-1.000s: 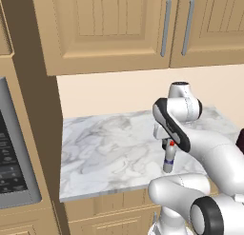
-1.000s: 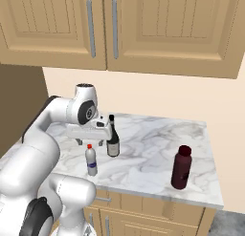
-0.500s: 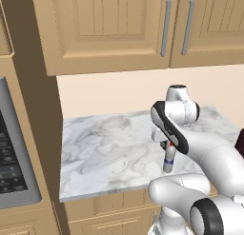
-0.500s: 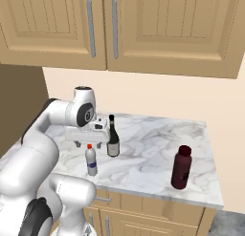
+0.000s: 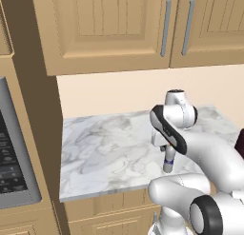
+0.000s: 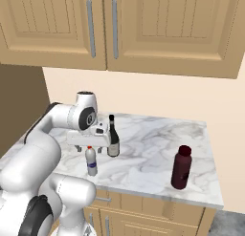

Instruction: Place the drinks on the dining counter in a tight cluster.

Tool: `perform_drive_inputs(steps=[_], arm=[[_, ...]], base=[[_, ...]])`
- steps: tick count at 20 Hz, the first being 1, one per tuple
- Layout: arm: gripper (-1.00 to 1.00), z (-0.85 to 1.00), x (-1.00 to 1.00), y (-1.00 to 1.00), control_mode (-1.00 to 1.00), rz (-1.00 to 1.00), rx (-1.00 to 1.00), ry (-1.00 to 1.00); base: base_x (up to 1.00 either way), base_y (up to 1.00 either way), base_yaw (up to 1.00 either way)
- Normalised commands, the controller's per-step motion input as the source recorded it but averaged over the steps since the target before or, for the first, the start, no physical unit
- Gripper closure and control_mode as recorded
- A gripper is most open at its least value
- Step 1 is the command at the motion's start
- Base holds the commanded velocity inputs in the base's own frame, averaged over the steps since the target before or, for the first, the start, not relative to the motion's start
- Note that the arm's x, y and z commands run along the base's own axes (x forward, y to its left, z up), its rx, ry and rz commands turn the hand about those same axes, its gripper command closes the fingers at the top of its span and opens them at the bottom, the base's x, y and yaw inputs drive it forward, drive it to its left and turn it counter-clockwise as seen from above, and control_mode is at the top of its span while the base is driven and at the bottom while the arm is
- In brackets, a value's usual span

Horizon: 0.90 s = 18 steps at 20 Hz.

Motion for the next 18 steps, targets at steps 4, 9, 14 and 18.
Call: perform_drive_inputs(steps=[4,9,14,18], arm=[[-1.0,-0.13,0.0,0.0,-1.0,0.0,0.0,0.04],[-1.0,0.0,0.0,0.0,-1.0,0.0,0.0,0.04],[-1.0,-0.1,-0.01,0.0,-1.0,0.0,0.0,0.01],[-1.0,-0.1,0.0,0.0,-1.0,0.0,0.02,0.0]], base=[[0.0,0.0,0.0],[0.0,0.0,0.0],[0.0,0.0,0.0],[0.0,0.0,0.0]])
